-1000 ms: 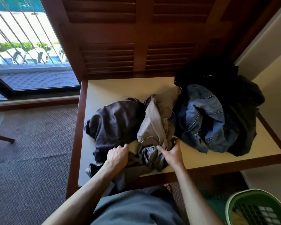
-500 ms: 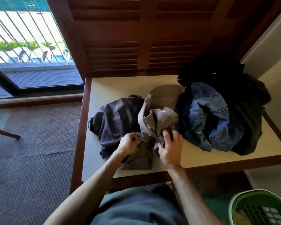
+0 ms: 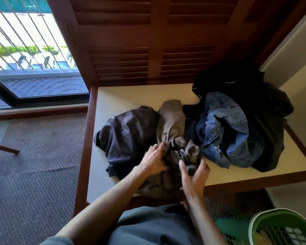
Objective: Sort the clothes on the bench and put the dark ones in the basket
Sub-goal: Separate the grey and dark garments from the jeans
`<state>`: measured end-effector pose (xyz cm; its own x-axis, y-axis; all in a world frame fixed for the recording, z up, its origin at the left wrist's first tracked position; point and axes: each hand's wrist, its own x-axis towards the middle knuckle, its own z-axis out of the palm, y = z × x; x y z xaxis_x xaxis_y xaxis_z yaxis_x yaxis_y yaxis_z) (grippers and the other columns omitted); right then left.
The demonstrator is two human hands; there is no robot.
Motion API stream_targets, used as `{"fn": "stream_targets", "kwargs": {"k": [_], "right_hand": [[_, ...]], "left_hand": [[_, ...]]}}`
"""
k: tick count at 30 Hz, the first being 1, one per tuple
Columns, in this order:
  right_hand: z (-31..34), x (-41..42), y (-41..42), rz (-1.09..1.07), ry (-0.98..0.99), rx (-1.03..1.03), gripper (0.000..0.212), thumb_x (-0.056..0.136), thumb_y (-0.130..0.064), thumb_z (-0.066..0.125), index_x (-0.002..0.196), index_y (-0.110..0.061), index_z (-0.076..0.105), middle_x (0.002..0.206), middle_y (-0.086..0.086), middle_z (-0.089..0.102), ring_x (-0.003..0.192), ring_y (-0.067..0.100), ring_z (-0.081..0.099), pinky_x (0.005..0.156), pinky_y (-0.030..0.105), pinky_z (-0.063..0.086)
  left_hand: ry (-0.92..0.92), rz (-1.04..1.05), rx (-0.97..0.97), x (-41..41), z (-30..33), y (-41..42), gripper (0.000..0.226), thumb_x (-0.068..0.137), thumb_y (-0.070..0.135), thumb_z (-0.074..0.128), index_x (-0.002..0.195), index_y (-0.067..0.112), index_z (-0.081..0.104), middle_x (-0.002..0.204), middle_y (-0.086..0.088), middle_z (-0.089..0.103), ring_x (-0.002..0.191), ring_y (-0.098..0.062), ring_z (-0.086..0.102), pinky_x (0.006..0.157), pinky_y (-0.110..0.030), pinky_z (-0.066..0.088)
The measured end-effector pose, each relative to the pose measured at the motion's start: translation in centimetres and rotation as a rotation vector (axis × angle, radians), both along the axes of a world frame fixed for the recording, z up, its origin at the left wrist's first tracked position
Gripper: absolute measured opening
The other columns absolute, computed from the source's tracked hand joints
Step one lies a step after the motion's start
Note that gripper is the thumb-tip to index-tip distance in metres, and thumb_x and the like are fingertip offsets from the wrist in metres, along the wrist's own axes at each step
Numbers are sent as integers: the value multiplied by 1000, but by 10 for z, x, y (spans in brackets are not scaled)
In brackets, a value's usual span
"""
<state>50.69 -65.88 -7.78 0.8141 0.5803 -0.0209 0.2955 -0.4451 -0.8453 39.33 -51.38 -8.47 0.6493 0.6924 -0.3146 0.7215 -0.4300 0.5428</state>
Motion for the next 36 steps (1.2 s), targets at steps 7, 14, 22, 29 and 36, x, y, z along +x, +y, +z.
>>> {"fn": "stream_targets", "kwargs": {"k": [7, 14, 22, 29, 36], "right_hand": [[7, 13, 45, 270, -21, -364, 103, 62, -97, 47, 146, -38, 35, 162, 10, 14, 147, 37, 21, 117, 54, 26], [-11, 0, 77, 332, -200, -675, 103, 71, -87, 51, 155, -42, 11, 164, 17, 0, 147, 46, 7, 113, 64, 24], [-17, -9, 121, 288, 155, -696, 141, 39, -105, 44, 154, -41, -7, 167, 11, 1, 151, 42, 6, 116, 67, 14], [-24, -9, 138, 291, -91, -797, 117, 66, -71, 70, 153, -36, 0, 159, 25, 6, 144, 50, 17, 112, 64, 26], [-24, 15, 139, 376, -54, -655, 97, 70, -57, 78, 150, -30, 29, 149, 12, 43, 135, 36, 43, 102, 44, 44]], "left_hand": [[-259, -89, -66, -15, -12, -15, 58, 79, 31, 74, 133, 19, 60, 121, -3, 53, 115, -24, 56, 99, -32, 47], [-211, -132, 206, -75, 11, 17, 23, 95, 37, 63, 113, 30, 76, 148, -15, 45, 131, -35, 47, 110, -44, 41], [152, 553, -25, -82, 5, 78, 109, 62, 92, 58, 150, 58, 3, 163, -16, -8, 146, -51, 15, 112, -65, 24], [32, 572, 29, -66, -13, 68, 74, 88, 45, 69, 152, 37, 33, 136, -18, 43, 125, -39, 47, 97, -44, 45], [-266, 561, -96, -60, -6, 58, 67, 79, 28, 79, 140, 31, 50, 129, -8, 66, 117, -30, 62, 97, -32, 46]]}}
